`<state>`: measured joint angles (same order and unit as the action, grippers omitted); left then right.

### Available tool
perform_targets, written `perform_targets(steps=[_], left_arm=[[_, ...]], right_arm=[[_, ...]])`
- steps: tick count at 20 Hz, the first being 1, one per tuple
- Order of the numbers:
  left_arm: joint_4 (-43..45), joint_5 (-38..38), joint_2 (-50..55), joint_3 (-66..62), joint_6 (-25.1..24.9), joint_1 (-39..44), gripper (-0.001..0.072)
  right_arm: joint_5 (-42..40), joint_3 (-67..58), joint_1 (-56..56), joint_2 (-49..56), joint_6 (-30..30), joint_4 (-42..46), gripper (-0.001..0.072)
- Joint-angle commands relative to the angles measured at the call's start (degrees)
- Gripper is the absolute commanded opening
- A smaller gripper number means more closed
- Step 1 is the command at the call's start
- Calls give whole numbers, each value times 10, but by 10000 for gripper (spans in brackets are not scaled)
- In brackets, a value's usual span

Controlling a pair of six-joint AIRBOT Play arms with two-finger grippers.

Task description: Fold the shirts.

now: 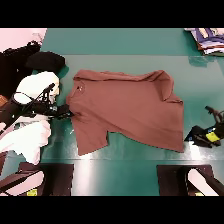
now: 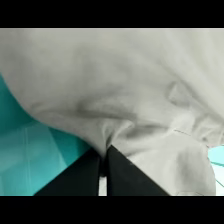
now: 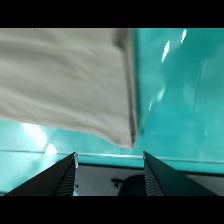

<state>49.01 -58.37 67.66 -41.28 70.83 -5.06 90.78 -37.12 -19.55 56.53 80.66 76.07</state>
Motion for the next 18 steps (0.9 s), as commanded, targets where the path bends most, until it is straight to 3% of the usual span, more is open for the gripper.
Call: perform_targets(steps=[1, 8, 10, 12, 16, 18], left_arm=[[-2, -7, 0, -7, -8, 0, 27], [-2, -6, 0, -7, -9, 0, 26], [-2, -7, 0, -7, -9, 0, 26], [-2, -7, 0, -7, -9, 0, 26], [-2, -7, 0, -7, -9, 0, 26], [-1, -4, -6, -10, -12, 0, 25]], right_arm=[[-24, 51, -21, 30, -2, 14, 480], [-44, 57, 54, 76, -1, 14, 432], [-60, 56, 77, 82, 3, 14, 333], [-85, 56, 91, 74, 11, 14, 298], [-113, 56, 98, 41, 14, 14, 16], [-118, 52, 98, 9, 13, 14, 15]])
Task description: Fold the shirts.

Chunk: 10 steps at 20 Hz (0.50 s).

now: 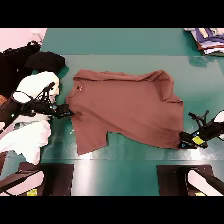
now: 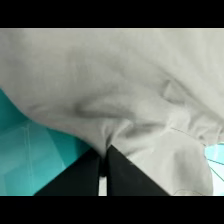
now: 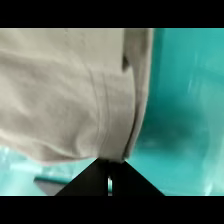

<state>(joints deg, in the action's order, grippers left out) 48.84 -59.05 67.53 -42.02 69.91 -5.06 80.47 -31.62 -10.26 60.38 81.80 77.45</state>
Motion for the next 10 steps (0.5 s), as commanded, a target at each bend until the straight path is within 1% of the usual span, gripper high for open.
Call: perform_targets(steps=[1, 3, 5, 7, 10], left_arm=[[1, 5, -19, -8, -3, 0, 25], [1, 0, -64, -49, 4, 0, 25], [1, -8, -114, -123, 6, 0, 26], [1, -10, -154, -227, 6, 0, 27], [3, -7, -185, -408, 6, 0, 27]], right_arm=[[-13, -17, 5, -49, 2, 0, 15], [-15, -74, 5, -96, 2, -32, 14], [-39, -167, 5, -133, 2, -87, 14], [-84, -279, 5, -151, 2, -128, 13], [-136, -457, 5, -158, 2, -134, 13]])
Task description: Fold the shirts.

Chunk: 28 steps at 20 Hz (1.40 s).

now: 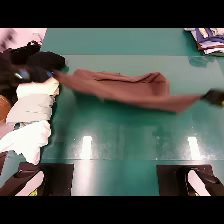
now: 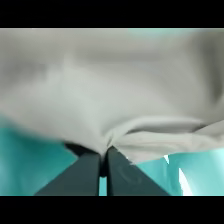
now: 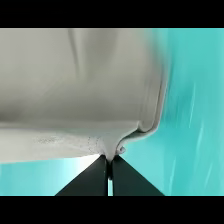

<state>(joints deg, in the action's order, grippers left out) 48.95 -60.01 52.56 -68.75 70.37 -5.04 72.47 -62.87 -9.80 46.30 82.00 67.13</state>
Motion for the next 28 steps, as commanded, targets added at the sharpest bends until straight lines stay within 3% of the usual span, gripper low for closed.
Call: perform_targets(steps=[1, 8, 11, 14, 18, 22, 25, 28], left_arm=[[1, 5, -37, -207, 2, -1, 27], [-1, 31, -39, -535, 44, 0, 27], [-26, 29, -39, -587, 78, 0, 26], [-116, 16, -38, -595, 76, 0, 27], [-58, -52, -35, -471, 104, 0, 26], [-51, -143, 26, -257, 105, 0, 26], [-40, -136, 106, -142, 84, 0, 26], [-3, -87, 225, -111, 64, 16, 26]], right_arm=[[-65, -207, 0, -13, 0, -29, 14], [-46, -550, 0, 35, -7, -23, 13], [-34, -597, 0, 32, -7, 13, 13], [-44, -537, -11, -14, -6, 81, 13], [-15, -445, -61, -17, -5, 104, 12], [112, -382, -34, 113, -7, 94, 12], [153, -326, 13, 237, -13, 94, 12], [134, -295, 47, 365, -16, 94, 12]])
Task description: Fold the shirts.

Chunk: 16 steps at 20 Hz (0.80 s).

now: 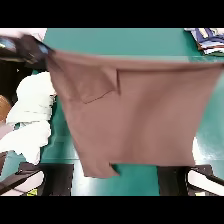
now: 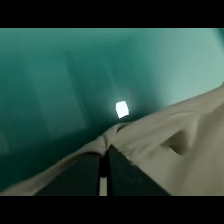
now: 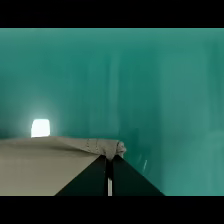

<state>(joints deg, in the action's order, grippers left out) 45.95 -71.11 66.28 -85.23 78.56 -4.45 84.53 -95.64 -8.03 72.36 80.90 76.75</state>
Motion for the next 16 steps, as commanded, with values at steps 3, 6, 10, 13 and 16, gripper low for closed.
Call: perform_targets(steps=[3, 6, 10, 13, 16], left_arm=[[25, 154, 188, 47, -41, 20, 25], [23, 236, 250, -3, -48, 20, 26], [21, 278, 266, -62, -108, 18, 26], [26, 221, 261, -77, -126, 10, 26], [76, 152, 262, -60, -126, 12, 25]], right_arm=[[-33, -8, 40, 213, -6, -4, 12], [-75, -97, 45, 283, -5, -20, 12], [-98, -184, 45, 313, -6, -21, 12], [-69, -179, 45, 305, -6, -17, 12], [-69, -97, 48, 277, -6, -16, 12]])
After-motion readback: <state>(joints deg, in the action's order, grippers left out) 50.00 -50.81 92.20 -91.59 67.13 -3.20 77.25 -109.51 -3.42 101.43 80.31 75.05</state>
